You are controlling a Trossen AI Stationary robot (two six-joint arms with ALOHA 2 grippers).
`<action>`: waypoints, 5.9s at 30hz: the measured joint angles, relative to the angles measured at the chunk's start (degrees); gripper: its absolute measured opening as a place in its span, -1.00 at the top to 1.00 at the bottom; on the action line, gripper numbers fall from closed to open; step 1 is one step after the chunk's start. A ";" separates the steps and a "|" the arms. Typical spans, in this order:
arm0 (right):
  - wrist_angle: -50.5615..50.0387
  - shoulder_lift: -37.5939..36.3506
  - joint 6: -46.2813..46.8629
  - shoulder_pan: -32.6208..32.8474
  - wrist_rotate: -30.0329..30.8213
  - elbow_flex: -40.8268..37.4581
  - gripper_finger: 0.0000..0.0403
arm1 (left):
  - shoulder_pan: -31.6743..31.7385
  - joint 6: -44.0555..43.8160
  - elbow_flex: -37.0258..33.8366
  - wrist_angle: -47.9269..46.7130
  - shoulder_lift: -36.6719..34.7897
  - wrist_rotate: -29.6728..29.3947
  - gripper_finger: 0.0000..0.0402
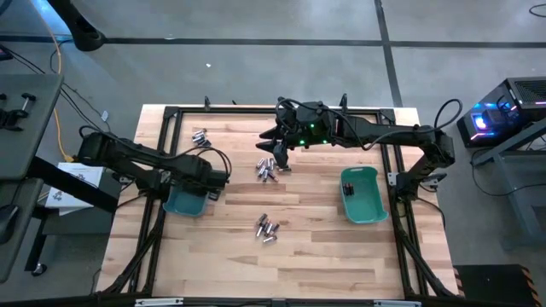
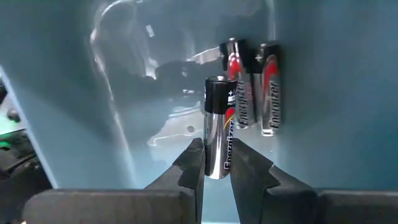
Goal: Sort batteries
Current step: Put the silver battery into the blue bin
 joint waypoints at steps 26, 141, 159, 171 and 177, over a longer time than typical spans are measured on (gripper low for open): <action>-0.17 0.00 -0.02 0.00 -0.14 0.00 0.10 | 0.83 -2.28 -4.07 1.54 -8.40 -0.07 0.15; 13.61 15.22 -14.58 -2.17 -9.47 6.08 0.89 | -6.68 37.77 15.98 22.60 -34.69 -23.92 0.02; 41.99 12.62 -2.98 1.51 -15.15 6.12 0.89 | -9.54 69.53 15.98 63.20 -32.57 -23.44 0.02; 41.78 12.61 -3.44 1.77 -15.07 6.12 0.89 | -9.53 63.98 15.98 67.56 -28.19 -23.93 0.12; 41.79 12.61 -3.45 1.77 -15.07 6.12 0.89 | -9.53 63.10 15.98 67.39 -28.86 -23.93 0.39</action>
